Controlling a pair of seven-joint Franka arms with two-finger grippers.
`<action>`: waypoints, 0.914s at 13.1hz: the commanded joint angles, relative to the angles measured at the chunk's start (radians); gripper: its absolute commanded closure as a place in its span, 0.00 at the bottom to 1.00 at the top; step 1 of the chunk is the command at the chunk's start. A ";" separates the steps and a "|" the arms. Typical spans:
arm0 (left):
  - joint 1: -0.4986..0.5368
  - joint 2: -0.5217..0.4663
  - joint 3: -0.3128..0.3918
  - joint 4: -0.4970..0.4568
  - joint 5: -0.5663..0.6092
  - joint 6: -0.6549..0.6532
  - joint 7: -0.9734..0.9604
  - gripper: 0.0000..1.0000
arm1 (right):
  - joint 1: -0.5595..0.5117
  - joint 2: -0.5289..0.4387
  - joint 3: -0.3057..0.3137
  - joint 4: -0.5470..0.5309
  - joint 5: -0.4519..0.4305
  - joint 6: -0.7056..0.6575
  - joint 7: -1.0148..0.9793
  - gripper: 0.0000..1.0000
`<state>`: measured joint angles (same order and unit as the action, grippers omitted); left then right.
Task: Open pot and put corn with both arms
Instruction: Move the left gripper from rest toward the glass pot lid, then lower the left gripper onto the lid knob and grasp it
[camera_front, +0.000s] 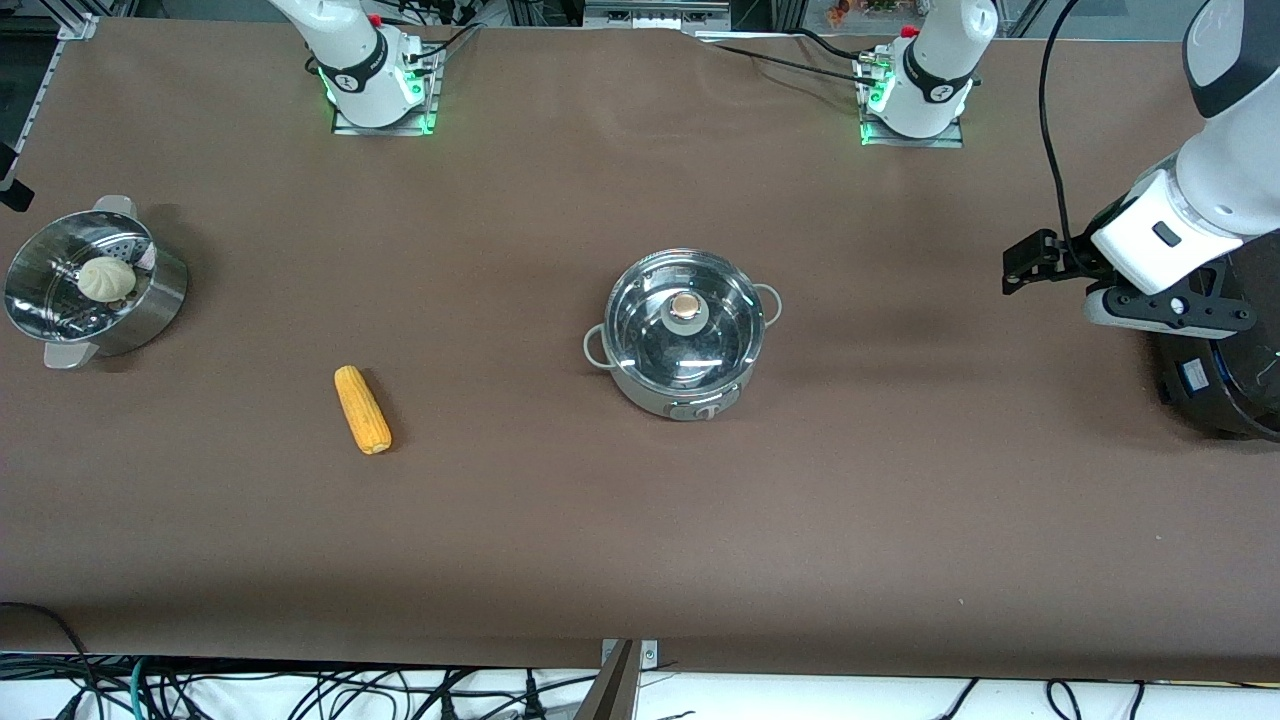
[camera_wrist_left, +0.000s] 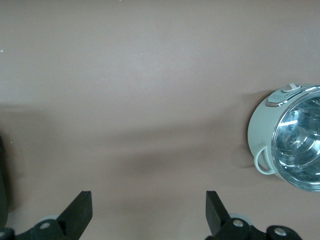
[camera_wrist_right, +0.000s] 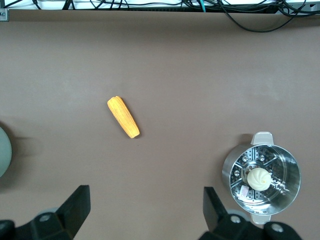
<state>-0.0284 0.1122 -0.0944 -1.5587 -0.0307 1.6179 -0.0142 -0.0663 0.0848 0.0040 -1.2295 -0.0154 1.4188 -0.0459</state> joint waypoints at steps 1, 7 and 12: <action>-0.051 0.007 0.005 0.032 -0.023 -0.015 -0.047 0.00 | 0.002 -0.011 0.004 -0.011 -0.012 -0.001 -0.006 0.00; -0.351 0.108 -0.001 0.040 -0.029 -0.003 -0.497 0.00 | 0.002 -0.010 0.002 -0.011 -0.014 -0.001 -0.008 0.00; -0.586 0.293 -0.001 0.111 -0.017 0.181 -0.857 0.00 | 0.002 -0.010 0.002 -0.011 -0.014 0.000 -0.008 0.00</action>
<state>-0.5636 0.3311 -0.1101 -1.5138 -0.0438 1.7531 -0.7813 -0.0652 0.0856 0.0040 -1.2313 -0.0160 1.4188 -0.0462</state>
